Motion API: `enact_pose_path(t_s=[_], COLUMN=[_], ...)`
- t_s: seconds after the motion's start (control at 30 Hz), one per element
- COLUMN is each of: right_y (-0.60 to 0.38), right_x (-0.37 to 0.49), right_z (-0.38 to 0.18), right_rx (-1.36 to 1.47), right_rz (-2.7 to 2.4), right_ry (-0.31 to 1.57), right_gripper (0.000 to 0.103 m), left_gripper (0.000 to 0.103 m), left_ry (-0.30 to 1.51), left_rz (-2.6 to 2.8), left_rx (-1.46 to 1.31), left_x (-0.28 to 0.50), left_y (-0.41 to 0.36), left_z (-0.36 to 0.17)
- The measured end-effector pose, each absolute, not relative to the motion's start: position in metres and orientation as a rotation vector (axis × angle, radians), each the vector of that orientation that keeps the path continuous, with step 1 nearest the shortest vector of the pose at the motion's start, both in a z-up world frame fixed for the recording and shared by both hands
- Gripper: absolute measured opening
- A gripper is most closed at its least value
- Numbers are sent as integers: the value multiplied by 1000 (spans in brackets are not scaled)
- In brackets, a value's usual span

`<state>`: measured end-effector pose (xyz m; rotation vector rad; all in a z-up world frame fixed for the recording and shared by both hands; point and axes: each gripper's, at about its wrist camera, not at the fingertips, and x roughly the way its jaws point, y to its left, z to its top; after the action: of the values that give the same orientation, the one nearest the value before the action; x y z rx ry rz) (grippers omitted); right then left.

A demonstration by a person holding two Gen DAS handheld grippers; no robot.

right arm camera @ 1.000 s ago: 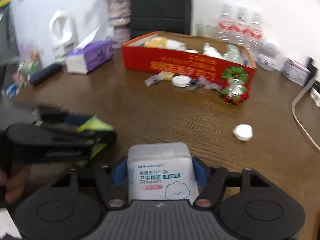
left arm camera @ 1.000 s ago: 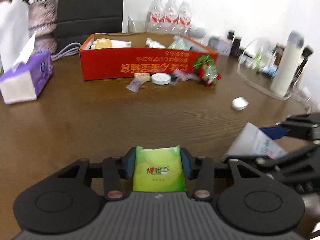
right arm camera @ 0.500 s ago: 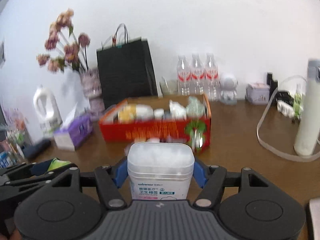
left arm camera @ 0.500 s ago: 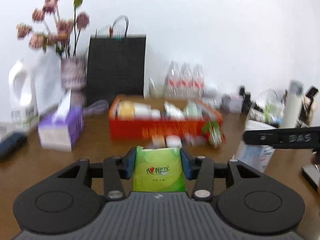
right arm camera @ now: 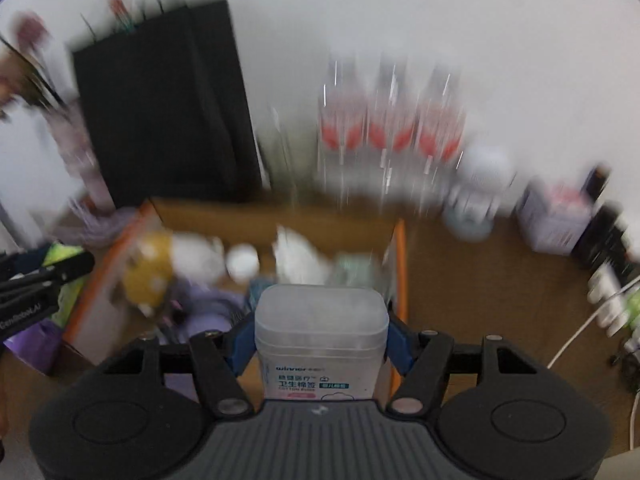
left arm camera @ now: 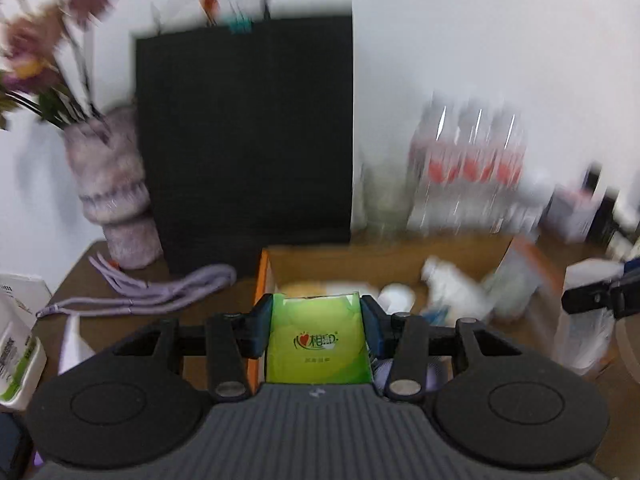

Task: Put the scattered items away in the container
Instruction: 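Carry the tissue pack and wet-wipe pack into the box and release both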

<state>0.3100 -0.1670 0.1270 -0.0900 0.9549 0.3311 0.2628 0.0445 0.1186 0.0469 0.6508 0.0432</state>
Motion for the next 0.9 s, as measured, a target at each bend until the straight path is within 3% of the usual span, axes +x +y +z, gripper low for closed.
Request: enact_pose_path(t_s=[0.13, 0.33, 0.37, 0.47, 0.5, 0.57, 0.7, 0.8, 0.87, 0.9], right_y=[-140, -110, -106, -104, -105, -104, -106, -109, -111, -111], right_x=[347, 367, 366, 364, 364, 365, 361, 359, 357, 355], right_z=[78, 31, 28, 36, 42, 58, 91, 104, 101, 96], right_rx=[-181, -320, -363, -370, -354, -345, -296, -183, -96, -60], right_rz=[288, 177, 177, 193, 194, 196, 234, 314, 393, 428], right_ry=[1172, 1291, 1299, 1302, 1287, 1249, 1174, 1137, 1126, 1126], right_gripper=[65, 66, 68, 78, 78, 78, 78, 74, 61, 59], left_gripper=[47, 49, 54, 59, 60, 73, 75, 75, 75, 75], left_ry=[711, 824, 850, 881, 890, 891, 869, 883, 885, 879], left_rz=[37, 30, 19, -40, -48, -40, -41, -27, -22, -42], left_rx=[61, 78, 77, 41, 14, -20, -56, -48, -55, -81], left_x=[278, 294, 296, 298, 298, 300, 300, 300, 299, 298], left_y=[49, 50, 52, 60, 64, 69, 74, 70, 66, 65], left_z=[89, 62, 60, 66, 70, 79, 102, 106, 102, 98])
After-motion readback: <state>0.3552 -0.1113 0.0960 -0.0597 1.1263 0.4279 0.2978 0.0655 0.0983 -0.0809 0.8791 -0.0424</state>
